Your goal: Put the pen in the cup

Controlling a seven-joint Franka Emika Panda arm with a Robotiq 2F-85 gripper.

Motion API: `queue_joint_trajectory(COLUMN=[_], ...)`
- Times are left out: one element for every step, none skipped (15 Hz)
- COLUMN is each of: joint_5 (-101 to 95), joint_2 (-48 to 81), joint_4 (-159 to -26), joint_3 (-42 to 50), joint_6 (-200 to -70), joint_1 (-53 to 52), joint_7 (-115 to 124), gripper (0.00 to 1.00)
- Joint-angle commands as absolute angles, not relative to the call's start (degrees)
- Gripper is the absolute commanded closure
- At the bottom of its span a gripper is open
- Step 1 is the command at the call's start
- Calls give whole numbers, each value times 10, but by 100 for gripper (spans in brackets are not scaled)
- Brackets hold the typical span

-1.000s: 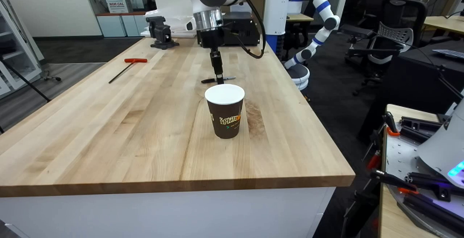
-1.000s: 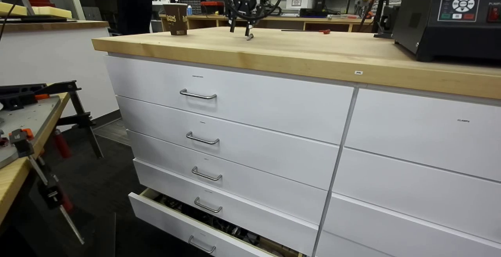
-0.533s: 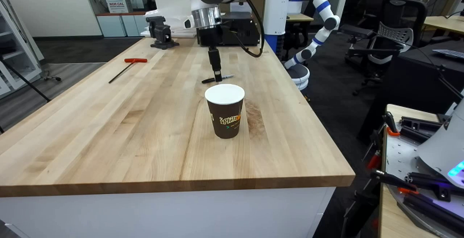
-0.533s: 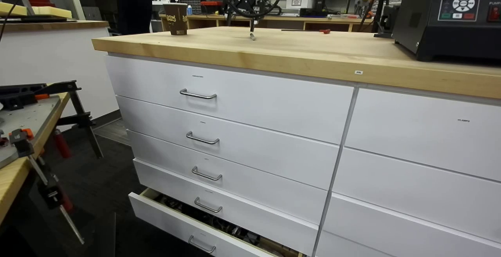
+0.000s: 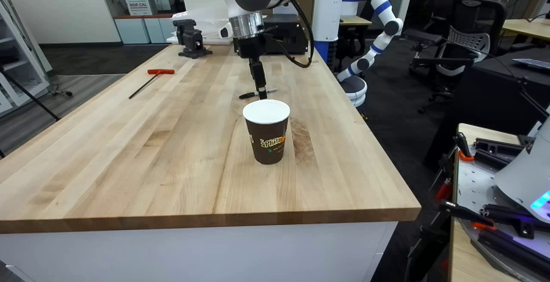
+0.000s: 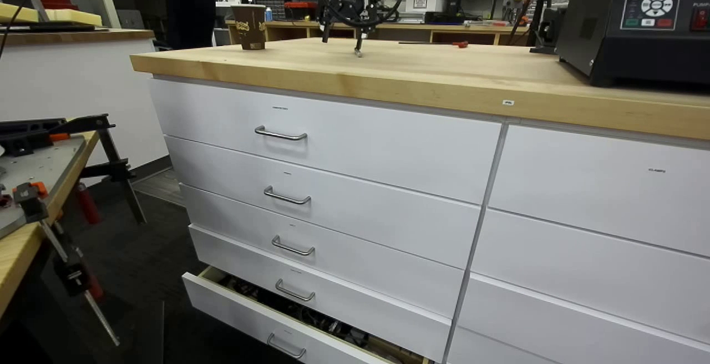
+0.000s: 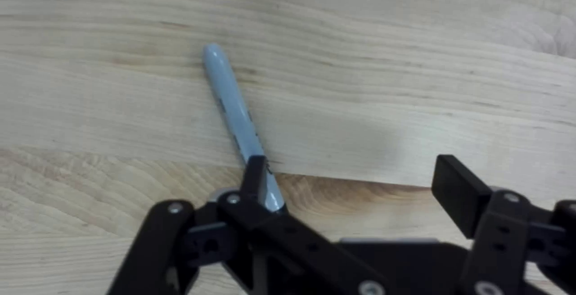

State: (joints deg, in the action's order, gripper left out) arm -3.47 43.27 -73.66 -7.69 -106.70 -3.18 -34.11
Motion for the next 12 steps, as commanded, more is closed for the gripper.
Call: queue_joint_trajectory(joint_5=[-51, -53, -53, -53, -54, -56, -58, -61, -62, -63, -64, -64], joint_2=[434, 434, 434, 434, 434, 434, 434, 434, 435, 435, 436, 437], joint_4=[-744, -744, -742, -742, -742, -742, -743, -744, -744, -744, -741, -740], joint_3=[-77, -77, -77, -77, -77, -76, -75, -75, -75, -75, -75, -75], joint_6=[-1080, -1081, -1081, -1082, -1083, -1084, -1086, -1087, -1089, -1091, -1092, -1092], joint_1=[-28, -28, -27, -27, -27, -27, -28, -28, -28, -28, -28, -28], joint_7=[-356, -359, -358, -358, -359, -359, -358, -359, -359, -359, -358, -358], gripper=[36, 43, 51, 56, 62, 69, 25, 29, 29, 23, 17, 12])
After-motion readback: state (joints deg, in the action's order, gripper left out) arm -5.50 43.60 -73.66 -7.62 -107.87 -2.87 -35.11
